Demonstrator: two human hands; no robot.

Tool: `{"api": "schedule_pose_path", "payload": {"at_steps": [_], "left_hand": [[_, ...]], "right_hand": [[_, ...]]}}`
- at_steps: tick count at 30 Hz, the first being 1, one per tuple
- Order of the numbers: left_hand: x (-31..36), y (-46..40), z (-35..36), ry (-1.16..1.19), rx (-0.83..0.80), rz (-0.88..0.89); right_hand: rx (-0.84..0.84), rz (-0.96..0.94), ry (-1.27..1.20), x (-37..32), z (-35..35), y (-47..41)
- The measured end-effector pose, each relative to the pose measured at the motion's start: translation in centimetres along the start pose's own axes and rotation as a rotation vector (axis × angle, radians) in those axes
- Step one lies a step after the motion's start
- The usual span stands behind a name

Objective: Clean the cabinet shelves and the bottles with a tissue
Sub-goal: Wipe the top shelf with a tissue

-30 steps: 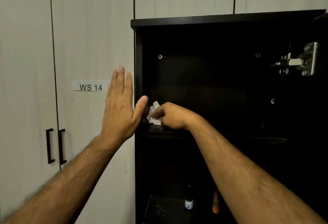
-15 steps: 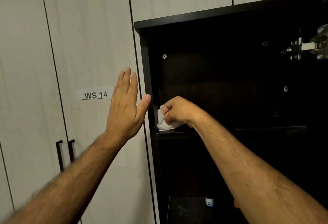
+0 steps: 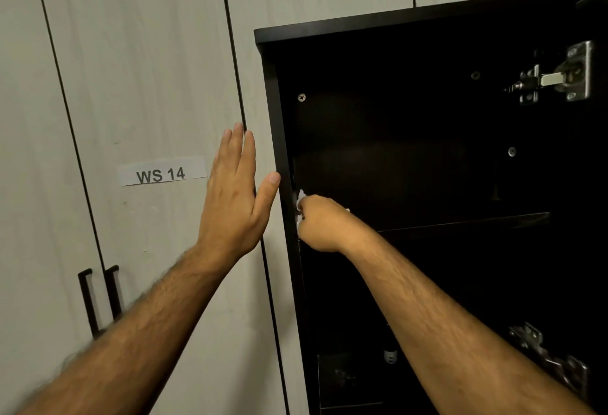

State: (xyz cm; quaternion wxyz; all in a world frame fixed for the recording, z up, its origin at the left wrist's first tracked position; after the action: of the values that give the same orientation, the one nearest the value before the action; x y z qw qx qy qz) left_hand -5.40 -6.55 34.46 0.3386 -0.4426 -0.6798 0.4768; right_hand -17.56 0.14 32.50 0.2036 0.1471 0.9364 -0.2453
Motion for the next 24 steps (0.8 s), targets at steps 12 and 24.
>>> {"api": "schedule_pose_path", "payload": {"at_steps": [12,24], "left_hand": [[-0.6,-0.2,0.0,0.199,0.015,-0.009],[-0.8,-1.3,-0.3,0.199,0.023,-0.016]], "right_hand": [[-0.064,0.005,-0.958,-2.5,0.4,3.8],[0.094,-0.057,-1.164,-3.9,0.9,2.8]]}}
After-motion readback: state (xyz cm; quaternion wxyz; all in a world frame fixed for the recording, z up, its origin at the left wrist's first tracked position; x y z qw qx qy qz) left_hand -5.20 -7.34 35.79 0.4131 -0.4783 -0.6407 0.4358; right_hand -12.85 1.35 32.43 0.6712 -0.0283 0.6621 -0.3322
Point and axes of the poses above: each hand's wrist, its own y-axis away from the middle knuckle, its own z-axis out of the palm, x = y × z, the point moved 3 cm from there along -y, towards the middle knuckle, and after that the axes turned 4 degrees about x, right-handed, at the moved point
